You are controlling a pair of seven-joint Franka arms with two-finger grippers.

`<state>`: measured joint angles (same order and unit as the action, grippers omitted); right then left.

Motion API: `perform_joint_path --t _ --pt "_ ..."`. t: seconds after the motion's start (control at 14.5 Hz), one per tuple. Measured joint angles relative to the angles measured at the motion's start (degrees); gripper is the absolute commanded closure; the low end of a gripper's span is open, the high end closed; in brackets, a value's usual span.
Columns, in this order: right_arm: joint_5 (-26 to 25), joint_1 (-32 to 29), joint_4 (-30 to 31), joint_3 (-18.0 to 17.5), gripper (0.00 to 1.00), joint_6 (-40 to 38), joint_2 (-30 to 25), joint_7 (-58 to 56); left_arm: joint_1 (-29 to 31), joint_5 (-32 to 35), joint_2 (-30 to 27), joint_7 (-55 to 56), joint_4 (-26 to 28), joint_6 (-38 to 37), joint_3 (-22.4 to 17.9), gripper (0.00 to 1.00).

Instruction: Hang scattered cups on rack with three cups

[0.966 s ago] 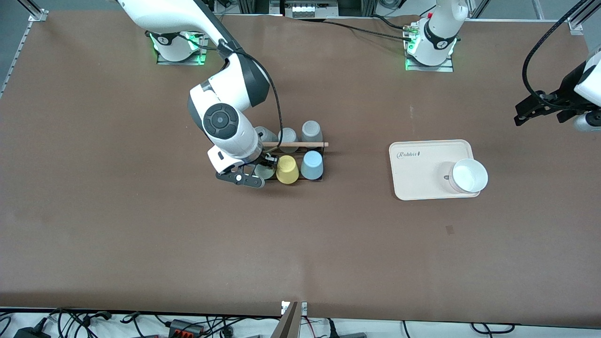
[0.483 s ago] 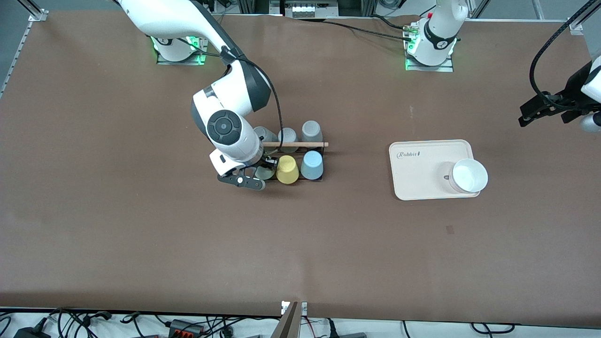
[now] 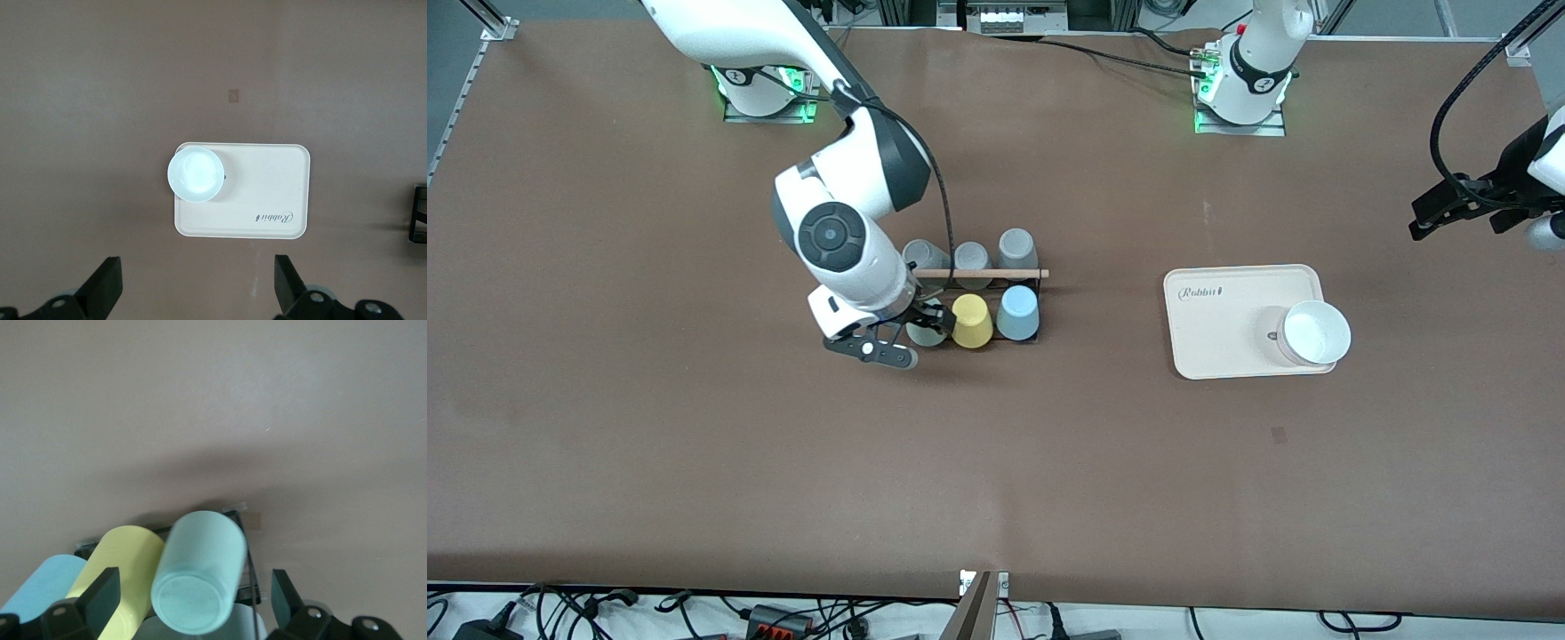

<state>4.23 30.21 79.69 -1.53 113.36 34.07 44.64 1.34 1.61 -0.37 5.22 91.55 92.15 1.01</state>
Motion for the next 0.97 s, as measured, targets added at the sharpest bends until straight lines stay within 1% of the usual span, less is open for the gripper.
perform_joint_path --t 0.14,0.28,0.48,0.69,0.97 --pt "-0.1 -0.8 -3.0 1.2 0.00 -4.3 -1.1 -0.1 0.0 0.0 0.0 0.0 0.0 0.0 0.0 0.00" --pt "-0.2 -1.6 -7.2 3.3 0.00 -10.3 -2.0 -2.0 0.0 0.0 0.0 0.0 0.0 0.0 0.0 0.00" --pt "-0.2 -4.0 -11.5 7.0 0.00 -16.6 -3.4 -12.1 0.0 -0.1 0.0 0.0 0.0 0.5 0.0 0.00" --pt "-0.2 -7.7 -12.5 9.7 0.00 -19.2 -5.3 -20.3 0.0 -0.1 0.0 0.0 0.0 0.7 0.0 0.00" --pt "-0.2 -14.3 -12.6 10.5 0.00 -19.7 -6.7 -30.6 0.0 -0.1 0.0 0.0 0.0 0.7 0.0 0.00"
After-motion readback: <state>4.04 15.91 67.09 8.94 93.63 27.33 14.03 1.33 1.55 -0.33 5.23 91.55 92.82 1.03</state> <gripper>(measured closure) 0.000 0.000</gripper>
